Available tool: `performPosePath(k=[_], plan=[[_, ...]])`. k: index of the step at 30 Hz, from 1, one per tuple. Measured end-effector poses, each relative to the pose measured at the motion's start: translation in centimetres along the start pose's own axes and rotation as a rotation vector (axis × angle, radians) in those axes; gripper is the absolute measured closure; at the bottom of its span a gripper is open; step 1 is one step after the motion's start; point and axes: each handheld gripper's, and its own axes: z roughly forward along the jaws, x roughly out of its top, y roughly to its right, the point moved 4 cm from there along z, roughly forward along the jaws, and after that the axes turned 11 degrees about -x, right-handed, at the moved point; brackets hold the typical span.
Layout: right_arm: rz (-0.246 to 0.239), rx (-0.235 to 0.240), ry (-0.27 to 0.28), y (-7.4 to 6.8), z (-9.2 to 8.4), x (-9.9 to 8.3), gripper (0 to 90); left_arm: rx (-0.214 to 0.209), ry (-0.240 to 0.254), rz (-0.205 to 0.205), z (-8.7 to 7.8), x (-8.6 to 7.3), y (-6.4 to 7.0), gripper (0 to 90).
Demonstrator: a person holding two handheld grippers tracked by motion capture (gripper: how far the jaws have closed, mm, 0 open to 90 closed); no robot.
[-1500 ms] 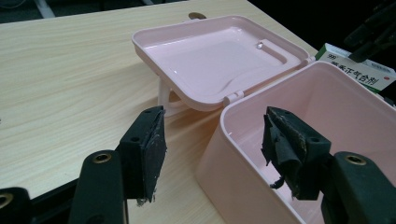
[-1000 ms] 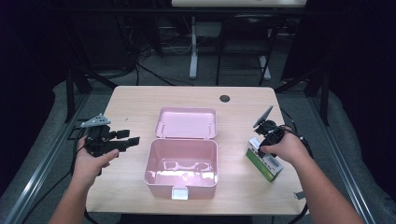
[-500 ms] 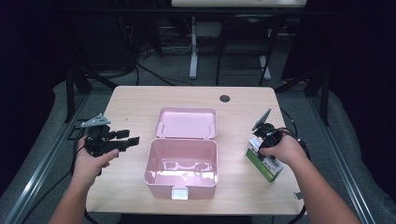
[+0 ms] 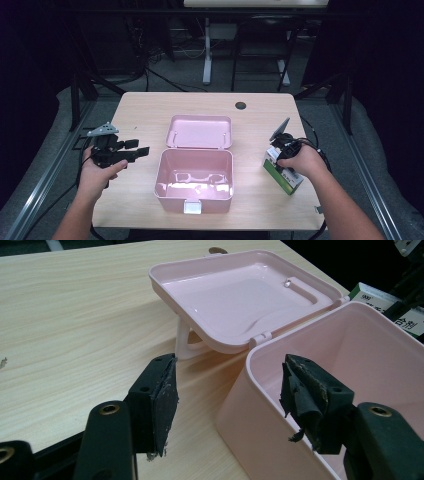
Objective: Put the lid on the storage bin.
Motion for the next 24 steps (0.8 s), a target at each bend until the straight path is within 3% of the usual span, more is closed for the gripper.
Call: performPosePath(k=[15, 24], plan=[[-0.02, -0.02, -0.006, 0.0, -0.5, 0.1, 61.3, 0.001, 0.002, -0.005, 0.0, 0.0, -0.1, 39.3], [-0.027, -0.039, -0.006, 0.0, -2.1, 0.2, 61.4, 0.001, 0.003, -0.006, -0.1, 0.0, -0.1, 39.2]])
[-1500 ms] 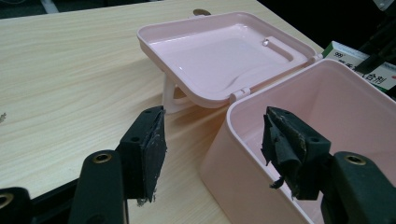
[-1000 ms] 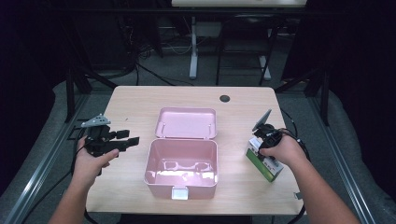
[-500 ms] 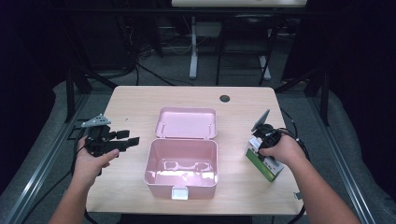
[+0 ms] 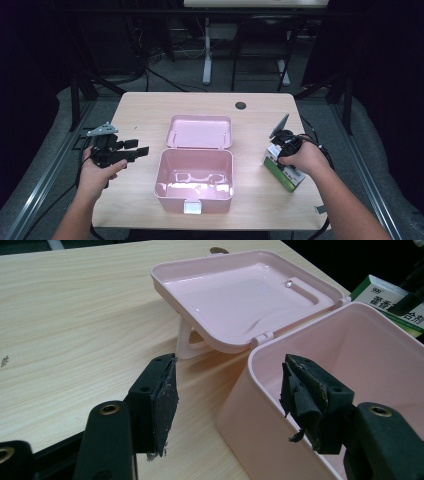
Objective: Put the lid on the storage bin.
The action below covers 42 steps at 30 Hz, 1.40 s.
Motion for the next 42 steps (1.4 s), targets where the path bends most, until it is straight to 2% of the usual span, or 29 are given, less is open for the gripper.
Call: performPosePath(k=[2, 20, 33, 42], plan=[[-0.01, 0.001, 0.015, 0.0, -0.6, 0.1, 61.4, 0.0, -0.002, 0.0, 0.0, 0.0, 0.0, 39.3], [-0.05, 0.001, 0.029, -1.2, -4.0, 0.7, 61.4, -0.002, -0.01, 0.0, -0.2, 0.0, 0.0, 39.3], [-0.087, -0.007, 0.017, -1.9, -6.0, 1.4, 61.4, -0.003, -0.006, -0.001, -0.1, 0.0, -0.1, 39.3], [-0.103, -0.013, 0.034, -2.2, -8.4, 1.8, 61.4, 0.0, -0.009, 0.0, -0.2, 0.0, -0.1, 39.3]])
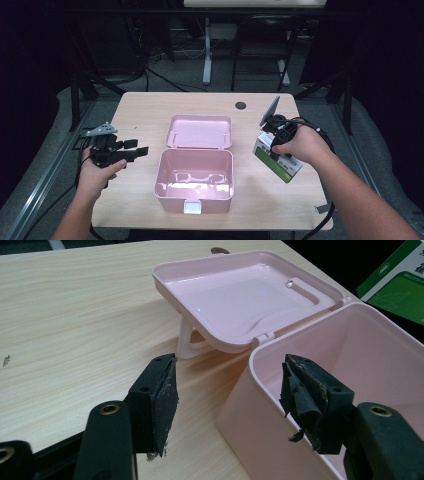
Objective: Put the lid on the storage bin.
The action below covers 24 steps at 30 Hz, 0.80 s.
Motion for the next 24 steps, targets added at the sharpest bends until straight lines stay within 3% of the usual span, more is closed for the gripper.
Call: performPosePath(k=[17, 24], plan=[[-0.041, -0.005, 0.013, -1.1, -2.2, 1.0, 61.5, -0.003, 0.004, -0.001, 0.0, 0.0, 0.0, 39.3], [-0.087, -0.017, 0.017, -1.8, -3.1, 1.4, 61.5, -0.002, 0.002, -0.001, 0.0, 0.0, -0.1, 39.3]])
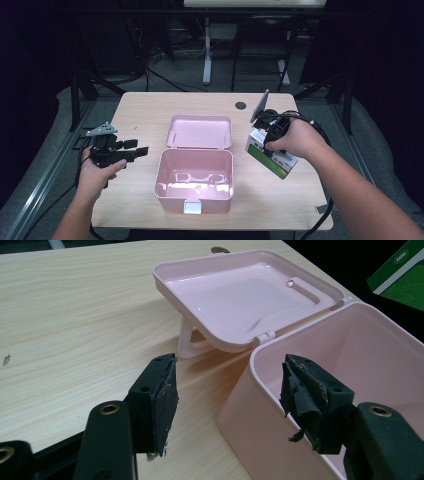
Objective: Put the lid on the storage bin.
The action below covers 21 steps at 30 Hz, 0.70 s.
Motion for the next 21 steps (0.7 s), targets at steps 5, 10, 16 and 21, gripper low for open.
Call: performPosePath(k=[5, 10, 16, 21], plan=[[-0.046, -0.006, 0.015, -0.4, -0.4, 0.2, 61.5, 0.0, -0.001, -0.001, 0.0, 0.0, 0.0, 39.3], [-0.119, -0.011, 0.024, -1.1, -1.0, 0.5, 61.6, 0.003, 0.004, -0.001, 0.1, 0.0, 0.0, 39.3], [-0.156, -0.01, 0.033, -1.5, -1.6, 0.7, 61.6, 0.004, 0.005, -0.003, 0.1, 0.0, -0.1, 39.3], [-0.178, -0.017, 0.039, -1.8, -2.3, 0.9, 61.6, 0.004, 0.006, -0.005, 0.1, -0.1, -0.1, 39.3]])
